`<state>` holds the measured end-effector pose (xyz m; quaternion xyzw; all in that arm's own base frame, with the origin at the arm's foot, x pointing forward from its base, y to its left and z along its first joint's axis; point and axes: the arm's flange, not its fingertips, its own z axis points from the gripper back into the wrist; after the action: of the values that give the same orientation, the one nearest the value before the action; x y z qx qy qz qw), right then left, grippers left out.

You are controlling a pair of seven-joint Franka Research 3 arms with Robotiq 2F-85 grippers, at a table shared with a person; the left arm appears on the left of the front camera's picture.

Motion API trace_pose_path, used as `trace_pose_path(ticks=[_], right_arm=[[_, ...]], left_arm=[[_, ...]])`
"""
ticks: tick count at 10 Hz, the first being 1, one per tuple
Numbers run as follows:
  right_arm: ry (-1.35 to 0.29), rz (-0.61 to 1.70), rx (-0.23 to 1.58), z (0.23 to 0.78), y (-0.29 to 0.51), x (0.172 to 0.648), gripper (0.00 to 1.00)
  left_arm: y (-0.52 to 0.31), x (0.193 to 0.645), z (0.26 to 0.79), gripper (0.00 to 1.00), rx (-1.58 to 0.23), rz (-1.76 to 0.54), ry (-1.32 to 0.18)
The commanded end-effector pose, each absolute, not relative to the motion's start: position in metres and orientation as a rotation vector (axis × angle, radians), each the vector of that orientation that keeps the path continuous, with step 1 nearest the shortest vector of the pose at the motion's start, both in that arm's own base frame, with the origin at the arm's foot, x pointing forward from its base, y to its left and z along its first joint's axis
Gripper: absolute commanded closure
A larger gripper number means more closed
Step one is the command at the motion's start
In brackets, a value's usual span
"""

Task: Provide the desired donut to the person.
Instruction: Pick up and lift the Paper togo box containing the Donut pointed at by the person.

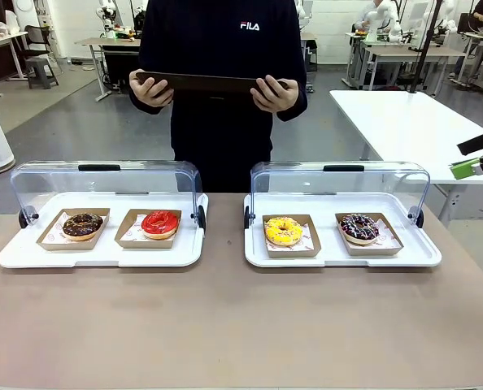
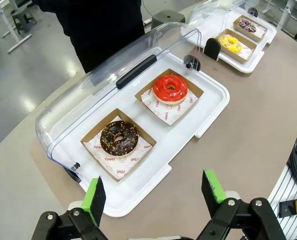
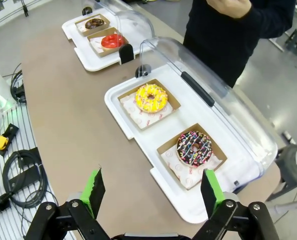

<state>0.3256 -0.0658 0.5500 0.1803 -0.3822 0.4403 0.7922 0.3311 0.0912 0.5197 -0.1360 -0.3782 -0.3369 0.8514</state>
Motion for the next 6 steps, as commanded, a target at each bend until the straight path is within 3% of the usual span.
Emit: trace_pose_path(ticks=[1, 6], right_arm=[[-0.833, 0.953, 0.408, 0.5493, -0.0653, 0.3289, 0.00], [-0.833, 0.953, 0.408, 0.5493, -0.0653, 0.3289, 0.00]], left_arm=[[0.0921, 0.3333, 0.5188, 0.00, -0.284, -0.705, -0.808], [0.0921, 0.3333, 0.5188, 0.00, -0.284, -0.705, -0.808]])
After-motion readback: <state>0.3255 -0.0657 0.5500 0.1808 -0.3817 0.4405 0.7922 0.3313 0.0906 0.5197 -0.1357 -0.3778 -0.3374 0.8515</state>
